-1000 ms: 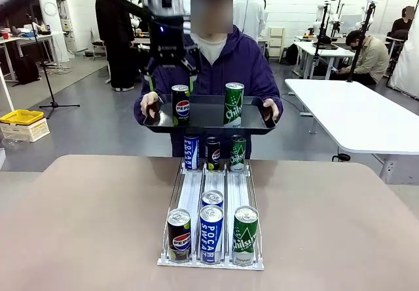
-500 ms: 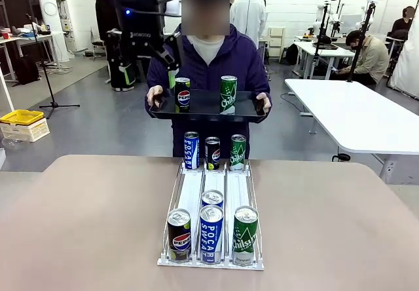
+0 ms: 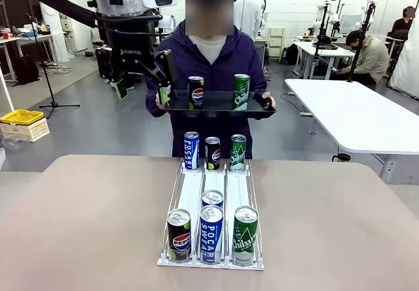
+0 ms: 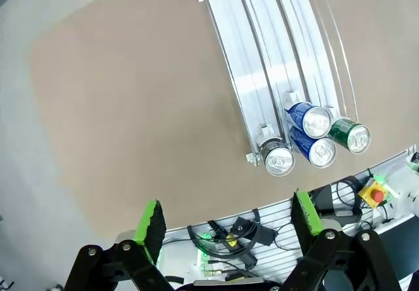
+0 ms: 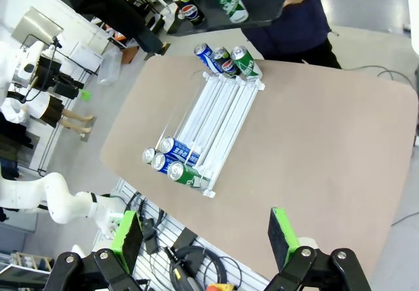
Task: Retrieve and hand over the desired beverage to the person.
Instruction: Place the picked can on the Handle tray extended by the person.
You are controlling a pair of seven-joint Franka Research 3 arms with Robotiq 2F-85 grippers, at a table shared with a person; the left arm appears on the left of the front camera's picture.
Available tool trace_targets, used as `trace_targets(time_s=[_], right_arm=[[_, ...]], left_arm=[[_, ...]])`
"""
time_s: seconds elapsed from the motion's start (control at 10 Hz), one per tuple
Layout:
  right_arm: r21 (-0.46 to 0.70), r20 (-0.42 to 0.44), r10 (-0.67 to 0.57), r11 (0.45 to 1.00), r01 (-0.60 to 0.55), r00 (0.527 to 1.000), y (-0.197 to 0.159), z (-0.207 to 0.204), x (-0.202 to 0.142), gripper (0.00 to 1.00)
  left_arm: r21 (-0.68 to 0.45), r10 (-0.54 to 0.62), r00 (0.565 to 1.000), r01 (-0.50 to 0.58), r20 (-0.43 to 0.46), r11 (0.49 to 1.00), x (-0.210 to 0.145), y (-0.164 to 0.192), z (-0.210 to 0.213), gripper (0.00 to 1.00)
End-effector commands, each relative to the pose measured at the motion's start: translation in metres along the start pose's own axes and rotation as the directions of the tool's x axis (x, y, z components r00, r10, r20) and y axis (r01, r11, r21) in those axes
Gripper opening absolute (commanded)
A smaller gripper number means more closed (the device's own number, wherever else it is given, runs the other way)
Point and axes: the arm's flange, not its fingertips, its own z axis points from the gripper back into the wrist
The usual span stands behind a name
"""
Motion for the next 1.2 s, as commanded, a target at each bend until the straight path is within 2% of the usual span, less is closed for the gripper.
trace_targets(time_s=[0.0,1.1], right_arm=[[0.021,0.002,0.009,1.000,-0.009,1.000,-0.0002,-0.0010,0.0003,1.00],[0.021,0.002,0.009,1.000,-0.009,1.000,-0.0002,-0.0010,0.0003,1.00]], left_arm=[[0.002,-0.006,1.000,0.006,0.006,1.000,-0.0003,-0.0020,0.0026,1.00],[0.002,-0.006,1.000,0.006,0.006,1.000,-0.0003,-0.0020,0.0026,1.00]])
